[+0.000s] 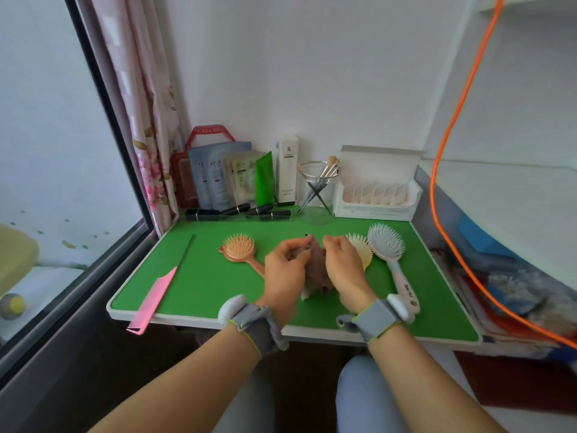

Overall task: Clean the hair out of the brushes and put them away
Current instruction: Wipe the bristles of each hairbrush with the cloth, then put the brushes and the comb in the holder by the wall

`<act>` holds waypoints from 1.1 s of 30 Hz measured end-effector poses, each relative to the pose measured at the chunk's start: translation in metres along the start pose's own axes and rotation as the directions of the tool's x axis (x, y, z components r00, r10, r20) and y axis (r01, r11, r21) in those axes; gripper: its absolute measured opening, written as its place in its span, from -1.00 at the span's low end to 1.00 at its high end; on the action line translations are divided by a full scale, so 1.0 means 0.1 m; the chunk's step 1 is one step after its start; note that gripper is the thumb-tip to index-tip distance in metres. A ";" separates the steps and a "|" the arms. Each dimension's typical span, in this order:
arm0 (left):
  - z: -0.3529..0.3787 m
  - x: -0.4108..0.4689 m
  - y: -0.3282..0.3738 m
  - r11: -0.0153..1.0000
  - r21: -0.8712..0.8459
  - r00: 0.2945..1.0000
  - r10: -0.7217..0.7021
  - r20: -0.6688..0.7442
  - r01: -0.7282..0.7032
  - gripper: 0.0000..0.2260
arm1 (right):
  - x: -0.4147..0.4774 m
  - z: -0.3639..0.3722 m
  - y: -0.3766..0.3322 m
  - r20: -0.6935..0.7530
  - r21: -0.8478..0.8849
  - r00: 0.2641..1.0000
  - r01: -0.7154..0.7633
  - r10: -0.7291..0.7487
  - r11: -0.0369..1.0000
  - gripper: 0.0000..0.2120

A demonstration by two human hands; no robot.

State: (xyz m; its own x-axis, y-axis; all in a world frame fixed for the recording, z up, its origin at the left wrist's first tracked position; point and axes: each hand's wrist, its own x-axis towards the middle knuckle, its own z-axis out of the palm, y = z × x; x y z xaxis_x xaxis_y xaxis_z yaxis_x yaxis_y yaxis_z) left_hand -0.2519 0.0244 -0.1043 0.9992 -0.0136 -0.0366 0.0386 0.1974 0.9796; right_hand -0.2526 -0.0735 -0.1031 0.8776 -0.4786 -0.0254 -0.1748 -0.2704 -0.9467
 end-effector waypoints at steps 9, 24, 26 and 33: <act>0.11 0.07 0.26 0.995 -0.103 0.999 -0.012 -0.036 0.009 -0.90 | 0.04 -0.20 -0.06 0.073 0.209 0.997 -0.022 0.007 0.978 -0.83; 0.06 0.05 0.26 0.832 0.454 0.947 0.273 0.169 -0.321 -0.67 | 0.10 -0.39 -0.21 -0.036 0.298 0.999 0.034 -0.024 0.954 -0.89; 0.08 0.00 0.23 0.740 0.512 0.898 0.334 0.285 -0.437 -0.67 | 0.14 -0.39 -0.23 -0.080 0.295 0.997 0.038 -0.015 0.955 -0.92; 0.12 0.03 0.23 0.761 0.504 0.912 0.323 0.252 -0.409 -0.97 | 0.13 -0.38 -0.27 0.052 0.379 0.999 -0.016 -0.004 0.925 -0.77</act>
State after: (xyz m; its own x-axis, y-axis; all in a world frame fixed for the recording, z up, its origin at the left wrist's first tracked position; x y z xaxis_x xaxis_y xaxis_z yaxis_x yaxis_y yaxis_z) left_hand -0.2482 0.0172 -0.0793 0.9225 -0.1954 0.3328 -0.3820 -0.3383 0.8600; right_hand -0.2531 -0.1040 -0.0654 0.9004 -0.4334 -0.0381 -0.0067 0.0737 -0.9973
